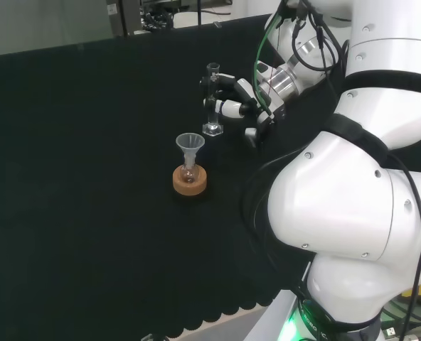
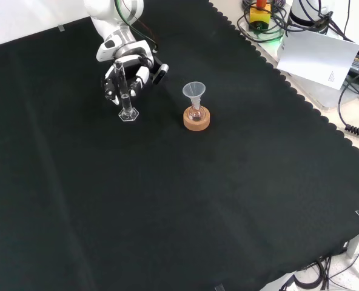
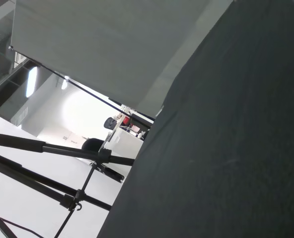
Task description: Pick up the graduated cylinder.
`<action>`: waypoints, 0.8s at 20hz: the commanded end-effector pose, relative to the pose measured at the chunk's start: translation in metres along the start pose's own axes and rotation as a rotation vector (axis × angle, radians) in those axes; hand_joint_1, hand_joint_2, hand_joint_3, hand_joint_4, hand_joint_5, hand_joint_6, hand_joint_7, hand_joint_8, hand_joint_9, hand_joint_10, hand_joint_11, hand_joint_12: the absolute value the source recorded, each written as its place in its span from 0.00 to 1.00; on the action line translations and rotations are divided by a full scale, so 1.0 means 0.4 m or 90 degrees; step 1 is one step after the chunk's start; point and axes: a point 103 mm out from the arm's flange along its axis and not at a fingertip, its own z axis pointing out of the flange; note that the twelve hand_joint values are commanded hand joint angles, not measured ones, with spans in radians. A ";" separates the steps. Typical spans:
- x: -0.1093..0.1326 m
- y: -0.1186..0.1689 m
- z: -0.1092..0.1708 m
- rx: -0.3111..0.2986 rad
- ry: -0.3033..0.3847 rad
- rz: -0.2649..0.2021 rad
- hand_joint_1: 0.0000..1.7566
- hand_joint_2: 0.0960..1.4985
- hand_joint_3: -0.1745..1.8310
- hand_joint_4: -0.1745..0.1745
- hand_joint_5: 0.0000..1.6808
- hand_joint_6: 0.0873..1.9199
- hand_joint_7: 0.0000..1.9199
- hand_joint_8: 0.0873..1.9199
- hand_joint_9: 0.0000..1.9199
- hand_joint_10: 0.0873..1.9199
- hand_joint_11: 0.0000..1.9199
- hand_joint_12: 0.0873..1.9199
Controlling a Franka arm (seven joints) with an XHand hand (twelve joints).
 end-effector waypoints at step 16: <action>0.034 0.011 -0.053 -0.020 -0.137 0.016 0.61 0.78 0.09 0.32 0.51 0.61 0.50 0.28 0.66 0.05 0.61 0.42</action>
